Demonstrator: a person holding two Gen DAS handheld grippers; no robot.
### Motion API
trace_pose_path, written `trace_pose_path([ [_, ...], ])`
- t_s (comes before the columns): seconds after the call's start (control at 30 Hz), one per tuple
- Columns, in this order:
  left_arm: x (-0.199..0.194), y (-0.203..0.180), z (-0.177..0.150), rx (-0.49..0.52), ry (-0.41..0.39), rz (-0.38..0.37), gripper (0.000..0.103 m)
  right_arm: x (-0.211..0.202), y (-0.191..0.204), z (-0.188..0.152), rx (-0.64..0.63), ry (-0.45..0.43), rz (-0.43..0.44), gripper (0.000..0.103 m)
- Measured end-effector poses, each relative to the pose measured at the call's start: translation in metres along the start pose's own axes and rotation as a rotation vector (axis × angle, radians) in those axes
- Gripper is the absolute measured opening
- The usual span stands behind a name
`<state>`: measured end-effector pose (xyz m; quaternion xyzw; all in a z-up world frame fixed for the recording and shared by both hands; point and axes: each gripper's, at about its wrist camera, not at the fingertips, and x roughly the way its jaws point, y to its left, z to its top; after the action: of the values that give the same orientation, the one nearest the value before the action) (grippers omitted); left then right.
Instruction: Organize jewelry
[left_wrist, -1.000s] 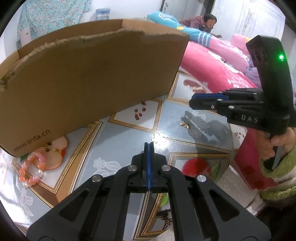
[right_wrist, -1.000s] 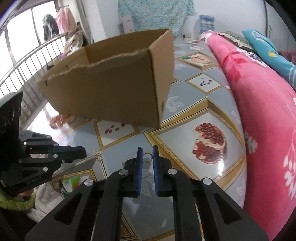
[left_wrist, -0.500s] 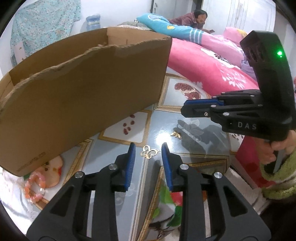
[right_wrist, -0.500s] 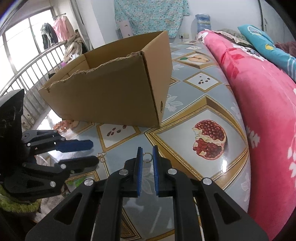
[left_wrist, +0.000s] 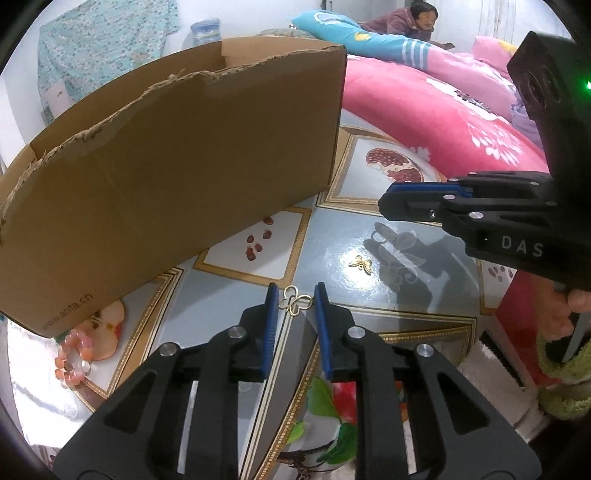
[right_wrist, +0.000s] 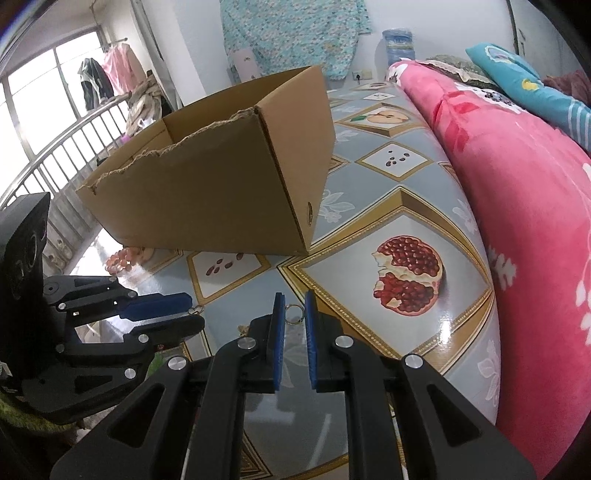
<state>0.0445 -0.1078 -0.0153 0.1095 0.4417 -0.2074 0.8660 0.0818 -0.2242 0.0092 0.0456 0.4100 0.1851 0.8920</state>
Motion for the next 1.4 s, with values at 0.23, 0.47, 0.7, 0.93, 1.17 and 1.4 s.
trace_pose_path([
  [0.23,-0.001,-0.003,-0.002,0.023,-0.017,0.016,0.018,0.0,0.0,0.001,0.007,-0.007,0.005,0.011],
  [0.47,-0.003,-0.008,-0.003,0.051,-0.024,0.017,0.003,0.0,-0.001,0.001,0.004,-0.009,0.008,0.011],
  [0.7,-0.016,-0.001,-0.005,0.015,-0.047,-0.05,0.011,-0.001,0.001,0.003,-0.003,-0.009,0.006,0.011],
  [0.93,-0.012,0.005,-0.008,-0.05,0.006,-0.126,0.022,0.0,0.001,0.004,0.0,-0.013,0.008,0.011],
  [1.17,-0.005,0.006,-0.004,-0.057,-0.009,-0.14,0.022,-0.001,-0.002,0.004,0.008,-0.015,0.006,0.011],
  [1.4,-0.003,0.001,0.0,-0.013,-0.019,-0.125,0.022,0.001,-0.006,0.001,0.024,-0.012,0.008,0.011],
])
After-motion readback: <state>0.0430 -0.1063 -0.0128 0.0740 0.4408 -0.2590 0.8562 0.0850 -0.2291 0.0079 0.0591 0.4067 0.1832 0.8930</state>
